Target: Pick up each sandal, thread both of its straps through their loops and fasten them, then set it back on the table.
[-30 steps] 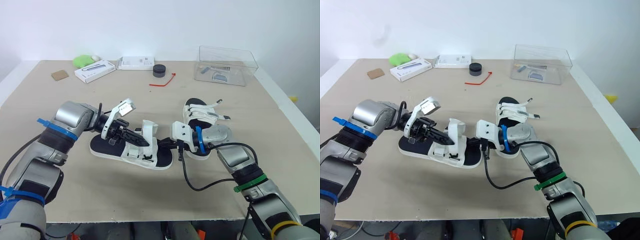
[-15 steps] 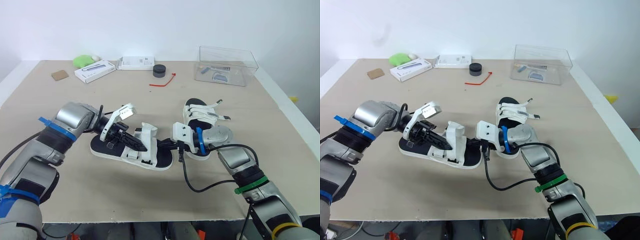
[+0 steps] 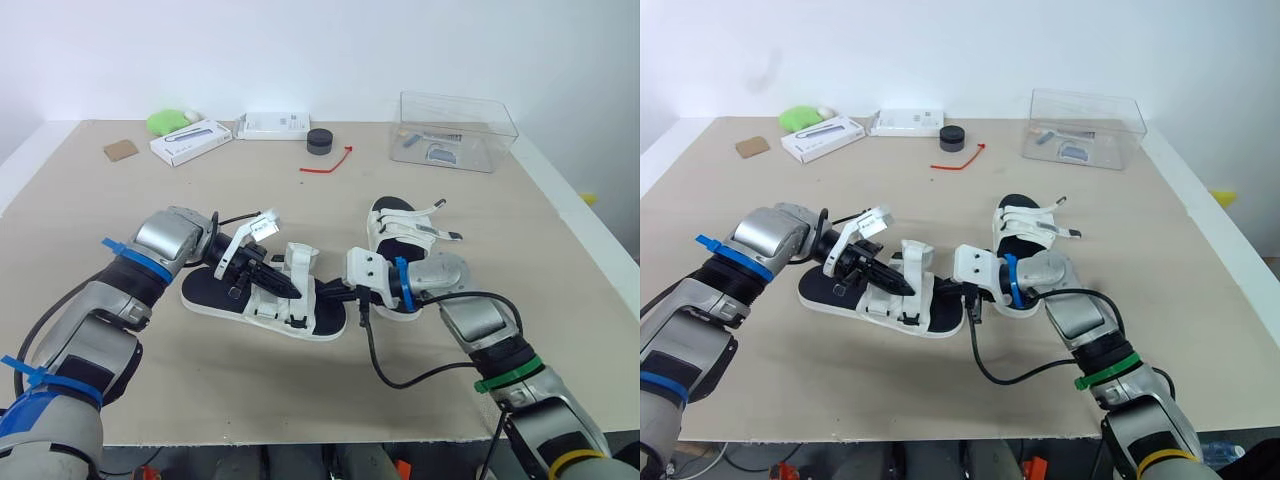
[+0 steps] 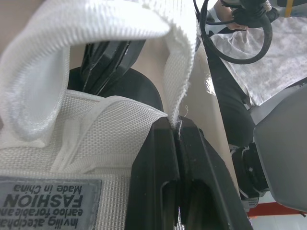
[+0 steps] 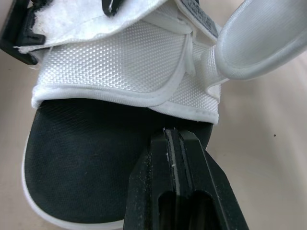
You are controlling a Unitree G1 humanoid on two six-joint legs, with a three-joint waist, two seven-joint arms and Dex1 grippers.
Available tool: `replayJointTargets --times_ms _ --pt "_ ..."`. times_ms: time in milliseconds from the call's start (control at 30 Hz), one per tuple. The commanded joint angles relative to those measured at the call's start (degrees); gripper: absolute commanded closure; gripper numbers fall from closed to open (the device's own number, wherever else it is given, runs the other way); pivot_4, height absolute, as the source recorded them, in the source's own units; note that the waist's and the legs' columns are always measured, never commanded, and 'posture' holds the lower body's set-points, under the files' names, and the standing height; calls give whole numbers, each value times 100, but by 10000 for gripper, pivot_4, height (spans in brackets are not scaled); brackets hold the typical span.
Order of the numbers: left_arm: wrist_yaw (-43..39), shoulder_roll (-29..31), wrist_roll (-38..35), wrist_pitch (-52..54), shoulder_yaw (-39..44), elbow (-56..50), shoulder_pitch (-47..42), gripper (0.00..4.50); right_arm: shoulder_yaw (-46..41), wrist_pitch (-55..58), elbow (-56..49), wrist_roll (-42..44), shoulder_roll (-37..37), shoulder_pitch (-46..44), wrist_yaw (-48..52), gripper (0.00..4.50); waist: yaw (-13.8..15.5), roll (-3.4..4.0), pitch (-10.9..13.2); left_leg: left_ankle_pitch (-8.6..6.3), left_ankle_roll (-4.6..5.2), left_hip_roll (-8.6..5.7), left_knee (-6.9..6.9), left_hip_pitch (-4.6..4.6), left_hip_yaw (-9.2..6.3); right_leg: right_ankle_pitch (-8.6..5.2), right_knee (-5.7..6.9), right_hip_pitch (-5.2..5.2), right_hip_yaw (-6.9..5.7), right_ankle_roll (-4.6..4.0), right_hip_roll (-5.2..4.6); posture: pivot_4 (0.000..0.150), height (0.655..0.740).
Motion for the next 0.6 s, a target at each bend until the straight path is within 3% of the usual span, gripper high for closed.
replayJointTargets --times_ms 33,267,600 --pt "10 43 -7 -62 43 -36 -49 44694 -195 337 -484 211 -104 52 31 45000 0 0 0 0 0 0 0 -1 0 0 0 0 -1 0 0 1500 7400" --pt "10 76 -61 -80 -12 -80 -74 44694 -251 1169 -1203 572 -283 544 14 45000 -2 0 0 -1 2 -1 0 -4 -6 -2 0 0 -2 2 -2 1500 7400" --pt "10 136 -79 -125 -63 -174 -40 44694 -78 1160 -1085 412 -274 621 -135 45000 -1 0 0 -1 2 -8 3 -2 -6 -8 0 0 -3 11 4 1500 7400"
